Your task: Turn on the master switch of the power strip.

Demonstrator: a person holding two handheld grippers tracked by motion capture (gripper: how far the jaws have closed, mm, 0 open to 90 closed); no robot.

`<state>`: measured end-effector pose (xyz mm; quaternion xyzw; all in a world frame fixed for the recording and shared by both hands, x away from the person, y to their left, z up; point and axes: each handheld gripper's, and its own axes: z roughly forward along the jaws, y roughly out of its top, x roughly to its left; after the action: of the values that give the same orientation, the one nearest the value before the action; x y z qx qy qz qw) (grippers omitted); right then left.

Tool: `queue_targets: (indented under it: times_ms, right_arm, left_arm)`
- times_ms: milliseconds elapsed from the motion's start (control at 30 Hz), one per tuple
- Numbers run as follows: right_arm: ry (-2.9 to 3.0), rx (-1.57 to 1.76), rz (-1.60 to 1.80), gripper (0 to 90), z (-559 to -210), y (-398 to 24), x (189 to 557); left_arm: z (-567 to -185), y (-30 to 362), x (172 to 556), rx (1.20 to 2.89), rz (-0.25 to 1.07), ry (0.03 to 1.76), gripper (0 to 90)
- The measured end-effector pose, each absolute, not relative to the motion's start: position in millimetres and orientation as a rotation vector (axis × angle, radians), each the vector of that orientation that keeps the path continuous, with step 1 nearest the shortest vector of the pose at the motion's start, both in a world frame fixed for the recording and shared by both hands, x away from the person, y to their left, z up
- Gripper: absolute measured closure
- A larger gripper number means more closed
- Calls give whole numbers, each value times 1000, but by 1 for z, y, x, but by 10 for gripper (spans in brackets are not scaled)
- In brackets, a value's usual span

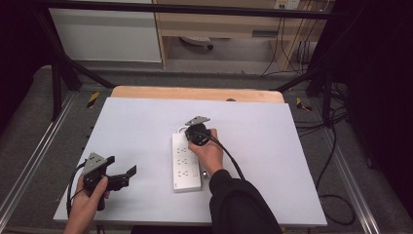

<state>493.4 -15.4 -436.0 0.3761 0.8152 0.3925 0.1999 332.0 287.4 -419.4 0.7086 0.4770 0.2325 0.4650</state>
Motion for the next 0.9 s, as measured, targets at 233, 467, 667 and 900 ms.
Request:
queue_targets:
  times_ms: [233,467,667,900]
  right_arm:
    - [2278,1052,1098,900,-436,-15,493]
    - [2283,1054,1094,900,-436,-15,494]
    - [2285,1056,1083,900,-435,-14,494]
    - [2288,1048,1073,900,-435,-14,494]
  left_arm:
    - [-420,287,332,1742,573,1171,69]
    - [-420,287,332,1740,572,1172,69]
    - [-420,287,332,1740,570,1172,69]
    - [-420,287,332,1741,570,1172,69]
